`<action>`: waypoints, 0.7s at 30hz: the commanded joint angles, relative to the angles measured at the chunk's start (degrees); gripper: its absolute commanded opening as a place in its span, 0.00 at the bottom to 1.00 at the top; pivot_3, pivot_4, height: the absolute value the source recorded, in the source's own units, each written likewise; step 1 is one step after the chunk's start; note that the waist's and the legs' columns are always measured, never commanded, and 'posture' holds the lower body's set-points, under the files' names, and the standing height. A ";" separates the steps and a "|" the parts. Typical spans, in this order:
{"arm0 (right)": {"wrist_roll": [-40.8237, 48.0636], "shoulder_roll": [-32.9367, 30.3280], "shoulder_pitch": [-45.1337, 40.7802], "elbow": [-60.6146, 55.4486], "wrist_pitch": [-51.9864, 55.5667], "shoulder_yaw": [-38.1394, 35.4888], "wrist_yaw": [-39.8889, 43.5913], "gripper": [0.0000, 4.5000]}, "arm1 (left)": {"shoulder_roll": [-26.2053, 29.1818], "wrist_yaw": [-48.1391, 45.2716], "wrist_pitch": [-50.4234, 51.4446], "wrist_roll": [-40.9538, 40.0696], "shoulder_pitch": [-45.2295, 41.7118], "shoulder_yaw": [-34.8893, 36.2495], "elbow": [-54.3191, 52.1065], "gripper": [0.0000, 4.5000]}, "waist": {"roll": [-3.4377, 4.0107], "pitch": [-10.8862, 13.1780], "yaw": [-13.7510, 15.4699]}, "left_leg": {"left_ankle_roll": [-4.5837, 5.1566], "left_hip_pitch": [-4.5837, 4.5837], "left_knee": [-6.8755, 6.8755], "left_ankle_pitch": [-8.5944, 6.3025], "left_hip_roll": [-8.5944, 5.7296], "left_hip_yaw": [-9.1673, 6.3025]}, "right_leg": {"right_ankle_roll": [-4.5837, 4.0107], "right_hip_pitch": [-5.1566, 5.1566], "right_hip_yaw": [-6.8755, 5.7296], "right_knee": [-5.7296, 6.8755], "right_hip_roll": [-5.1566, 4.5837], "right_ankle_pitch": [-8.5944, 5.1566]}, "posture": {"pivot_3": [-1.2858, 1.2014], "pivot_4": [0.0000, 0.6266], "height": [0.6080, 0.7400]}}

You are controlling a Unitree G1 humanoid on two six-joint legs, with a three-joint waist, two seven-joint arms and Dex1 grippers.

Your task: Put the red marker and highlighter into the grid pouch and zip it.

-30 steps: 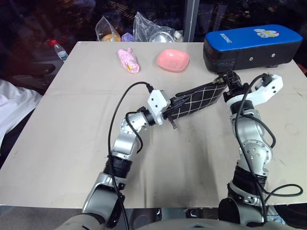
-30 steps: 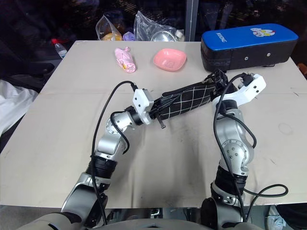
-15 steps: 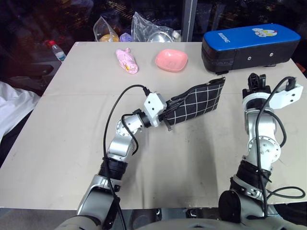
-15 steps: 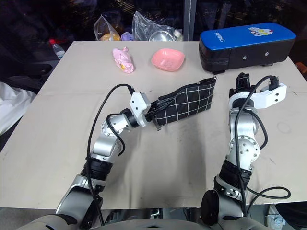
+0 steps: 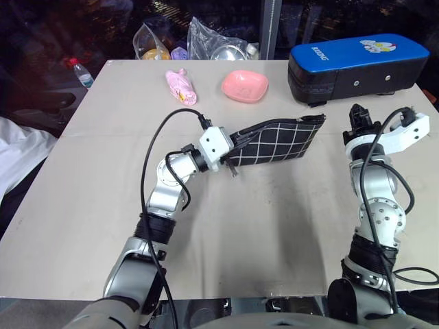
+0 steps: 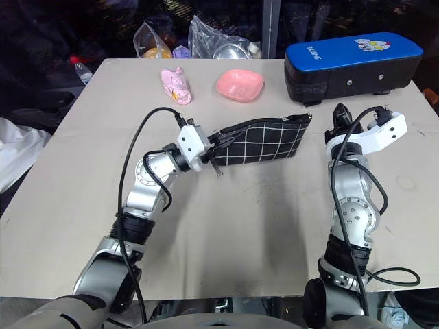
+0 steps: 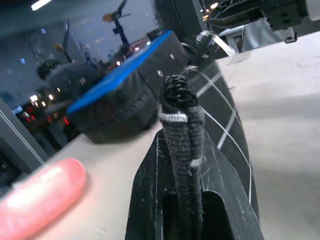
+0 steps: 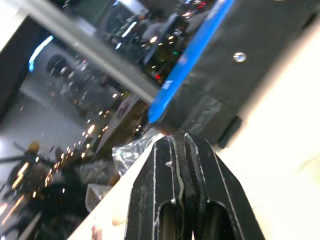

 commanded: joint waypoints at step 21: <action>-24.43 -6.67 4.74 -0.89 -4.88 12.87 14.25 0.54 | -0.12 -1.57 -1.00 -0.36 -0.24 0.21 -0.91 0.00 | -0.01 0.00 0.18 | -0.01 0.00 -0.02 0.00 -0.02 0.02 | 0.01 -0.01 -0.01 -0.01 0.00 0.00 | 0.52 0.24 0.98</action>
